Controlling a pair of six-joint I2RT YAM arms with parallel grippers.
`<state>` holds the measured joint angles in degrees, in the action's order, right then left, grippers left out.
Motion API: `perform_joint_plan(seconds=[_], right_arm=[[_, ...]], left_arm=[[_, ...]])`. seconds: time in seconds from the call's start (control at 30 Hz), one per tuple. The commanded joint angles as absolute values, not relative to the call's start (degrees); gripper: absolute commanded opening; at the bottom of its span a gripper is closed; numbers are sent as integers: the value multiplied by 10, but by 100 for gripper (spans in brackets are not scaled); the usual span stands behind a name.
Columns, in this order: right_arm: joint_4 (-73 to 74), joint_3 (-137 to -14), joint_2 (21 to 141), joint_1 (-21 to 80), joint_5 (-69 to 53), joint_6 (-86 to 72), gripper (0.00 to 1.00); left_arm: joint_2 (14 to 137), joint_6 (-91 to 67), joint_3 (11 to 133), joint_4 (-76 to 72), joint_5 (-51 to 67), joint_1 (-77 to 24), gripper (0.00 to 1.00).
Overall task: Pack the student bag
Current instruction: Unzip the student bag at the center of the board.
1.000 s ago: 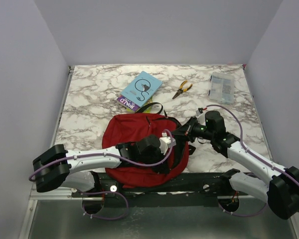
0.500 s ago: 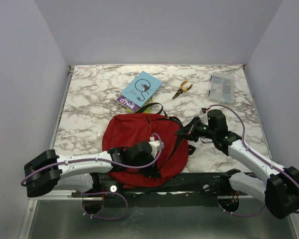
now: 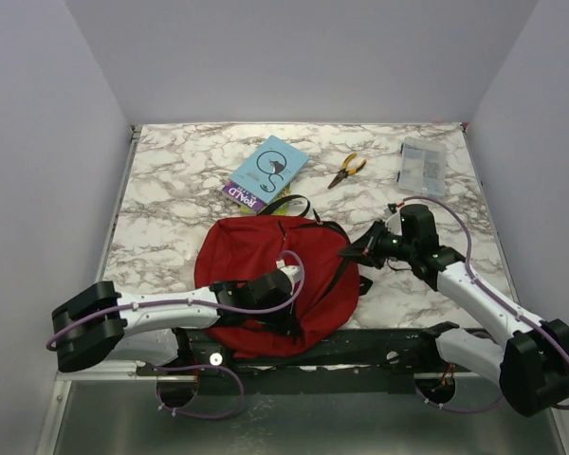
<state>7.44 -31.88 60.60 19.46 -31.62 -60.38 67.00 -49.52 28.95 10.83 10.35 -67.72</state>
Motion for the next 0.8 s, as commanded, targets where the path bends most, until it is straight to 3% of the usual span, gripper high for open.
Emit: perform_joint_plan(seconds=[0.0, 0.53, 0.67, 0.73, 0.77], right_arm=[[48, -348, 600, 160, -308, -592, 0], [72, -358, 601, 126, -304, -536, 1], [30, -365, 603, 131, -374, -486, 1], [44, -374, 605, 140, -399, -455, 4], [71, -383, 606, 146, -398, -434, 11]], left_arm=[[733, -530, 284, 208, 114, -691, 0], [655, -561, 247, 205, 84, -709, 0], [649, -544, 269, 208, 70, -708, 1], [632, -536, 282, 209, 55, -709, 9], [620, -530, 287, 208, 46, -709, 16]])
